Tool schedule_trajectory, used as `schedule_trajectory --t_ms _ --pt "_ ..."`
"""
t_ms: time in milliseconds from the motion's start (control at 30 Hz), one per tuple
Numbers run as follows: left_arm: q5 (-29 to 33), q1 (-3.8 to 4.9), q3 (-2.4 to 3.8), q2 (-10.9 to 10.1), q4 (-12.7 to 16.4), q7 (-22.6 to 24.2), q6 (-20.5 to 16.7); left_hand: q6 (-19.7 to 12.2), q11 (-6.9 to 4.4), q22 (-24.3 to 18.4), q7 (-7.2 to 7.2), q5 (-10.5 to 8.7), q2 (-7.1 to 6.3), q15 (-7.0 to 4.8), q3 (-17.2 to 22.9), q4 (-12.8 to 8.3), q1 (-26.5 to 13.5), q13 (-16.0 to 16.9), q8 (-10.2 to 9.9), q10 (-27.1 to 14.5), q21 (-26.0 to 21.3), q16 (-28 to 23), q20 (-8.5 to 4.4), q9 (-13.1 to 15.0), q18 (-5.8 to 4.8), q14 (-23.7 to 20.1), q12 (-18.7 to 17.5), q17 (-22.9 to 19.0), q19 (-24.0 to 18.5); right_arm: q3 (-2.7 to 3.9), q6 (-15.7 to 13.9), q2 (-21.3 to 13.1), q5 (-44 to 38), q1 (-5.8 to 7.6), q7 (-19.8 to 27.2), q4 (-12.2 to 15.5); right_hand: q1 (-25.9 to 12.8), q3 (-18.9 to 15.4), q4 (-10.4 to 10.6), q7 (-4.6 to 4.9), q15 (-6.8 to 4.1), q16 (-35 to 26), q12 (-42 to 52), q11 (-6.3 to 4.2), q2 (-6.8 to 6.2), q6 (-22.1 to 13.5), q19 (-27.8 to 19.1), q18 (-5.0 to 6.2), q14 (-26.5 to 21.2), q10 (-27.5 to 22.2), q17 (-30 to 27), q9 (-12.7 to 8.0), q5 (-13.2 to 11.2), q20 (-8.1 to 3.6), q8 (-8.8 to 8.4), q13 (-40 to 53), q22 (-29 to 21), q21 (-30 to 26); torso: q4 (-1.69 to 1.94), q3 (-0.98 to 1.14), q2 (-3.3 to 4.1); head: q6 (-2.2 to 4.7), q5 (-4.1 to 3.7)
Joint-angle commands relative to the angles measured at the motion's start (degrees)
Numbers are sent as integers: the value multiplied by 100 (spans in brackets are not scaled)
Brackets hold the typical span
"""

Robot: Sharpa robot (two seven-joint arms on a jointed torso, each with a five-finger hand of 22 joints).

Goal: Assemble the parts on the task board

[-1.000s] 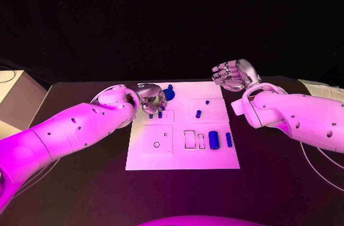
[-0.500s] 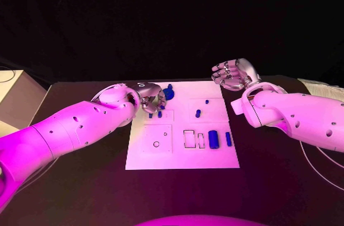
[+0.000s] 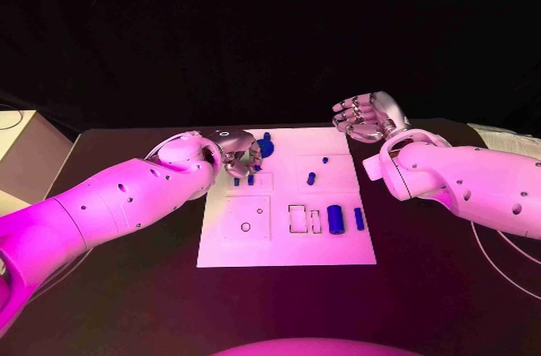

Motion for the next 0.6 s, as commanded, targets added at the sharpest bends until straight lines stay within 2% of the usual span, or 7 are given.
schedule_trajectory --t_ms 33,600 --pt "-96 -5 -22 23 29 -103 99 14 1 375 -11 2 -28 27 -82 28 -67 14 -15 62 19 43 7 6 83 41 21 26 30 2 43 3 -23 -1 72 9 -54 0 -49 2 -4 -32 -38 -33 21 42 39 19 40 9 -6 -3 -33 0 -8 -7 -6 12 2 0 1 -2 -4" --pt "-178 11 -46 61 61 -373 280 97 3 362 -12 2 -95 66 -351 198 -194 65 -19 106 4 70 44 -3 86 93 115 116 23 2 45 13 -23 -1 75 3 -54 0 -49 2 -4 -32 -38 -33 21 42 39 19 40 9 -6 -3 -33 0 -8 -7 -6 12 -3 3 0 4 -9"
